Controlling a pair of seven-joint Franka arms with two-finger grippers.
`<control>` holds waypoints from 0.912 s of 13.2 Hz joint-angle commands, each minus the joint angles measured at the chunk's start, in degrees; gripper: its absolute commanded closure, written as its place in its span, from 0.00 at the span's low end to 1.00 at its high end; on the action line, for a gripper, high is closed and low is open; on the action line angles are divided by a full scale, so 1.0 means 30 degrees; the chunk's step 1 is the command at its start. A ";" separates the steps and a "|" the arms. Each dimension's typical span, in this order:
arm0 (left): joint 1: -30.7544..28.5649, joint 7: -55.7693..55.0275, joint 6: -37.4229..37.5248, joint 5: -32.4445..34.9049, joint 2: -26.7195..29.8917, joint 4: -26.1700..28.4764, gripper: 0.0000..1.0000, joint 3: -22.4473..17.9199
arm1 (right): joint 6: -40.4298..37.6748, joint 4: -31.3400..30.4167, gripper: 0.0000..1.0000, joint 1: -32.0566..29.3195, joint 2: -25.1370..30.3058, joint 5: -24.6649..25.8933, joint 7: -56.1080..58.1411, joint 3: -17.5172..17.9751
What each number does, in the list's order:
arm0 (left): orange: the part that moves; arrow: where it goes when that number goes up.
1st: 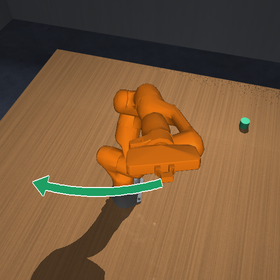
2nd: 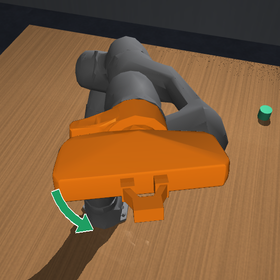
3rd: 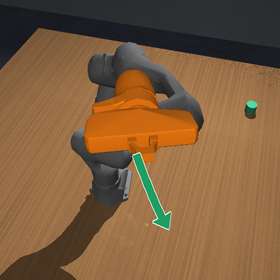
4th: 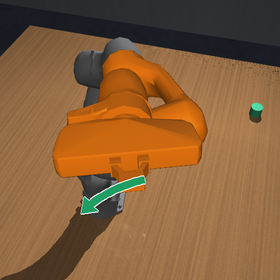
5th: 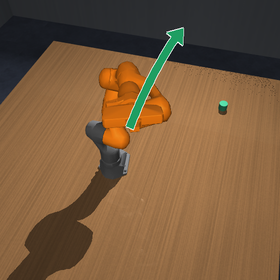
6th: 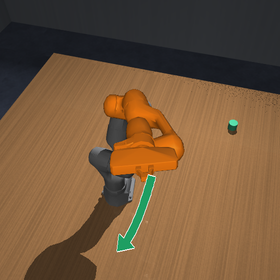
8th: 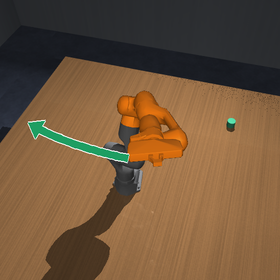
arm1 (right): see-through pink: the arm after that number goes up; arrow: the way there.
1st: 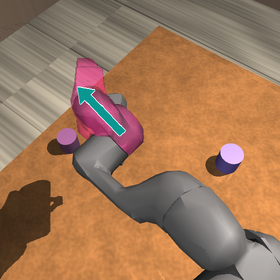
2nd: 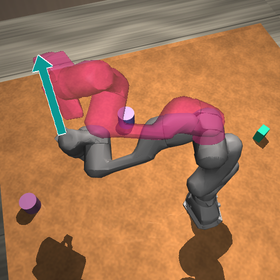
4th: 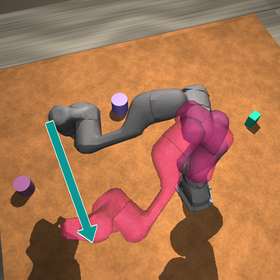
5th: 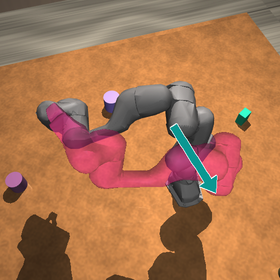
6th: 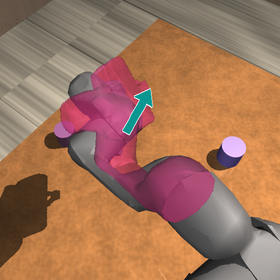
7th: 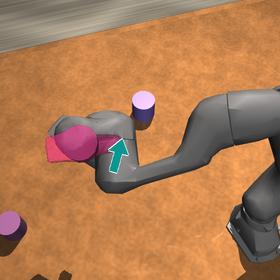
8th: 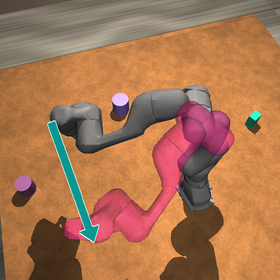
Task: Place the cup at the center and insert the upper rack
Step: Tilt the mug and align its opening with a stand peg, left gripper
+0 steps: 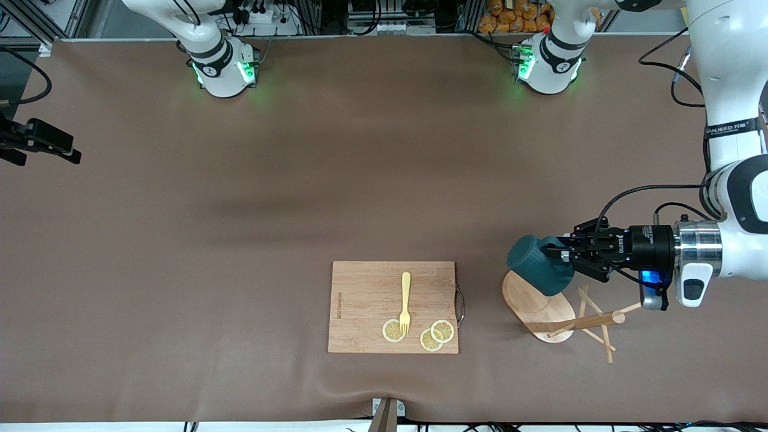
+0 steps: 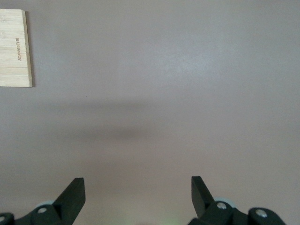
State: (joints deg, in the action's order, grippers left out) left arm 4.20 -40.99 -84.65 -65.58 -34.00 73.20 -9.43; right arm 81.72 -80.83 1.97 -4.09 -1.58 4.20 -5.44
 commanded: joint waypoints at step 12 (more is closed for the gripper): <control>-0.1808 0.2179 0.2231 -0.1518 -0.1234 -0.0260 1.00 0.0184 | 0.0005 -0.0126 0.00 -0.0042 0.0192 -0.0089 -0.0376 0.0114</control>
State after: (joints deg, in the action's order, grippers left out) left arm -0.03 -35.39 -79.58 -68.36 -37.02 73.21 -9.36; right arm 81.73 -80.83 1.97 -4.09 -1.58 4.06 -5.42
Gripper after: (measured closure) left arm 0.793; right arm 0.000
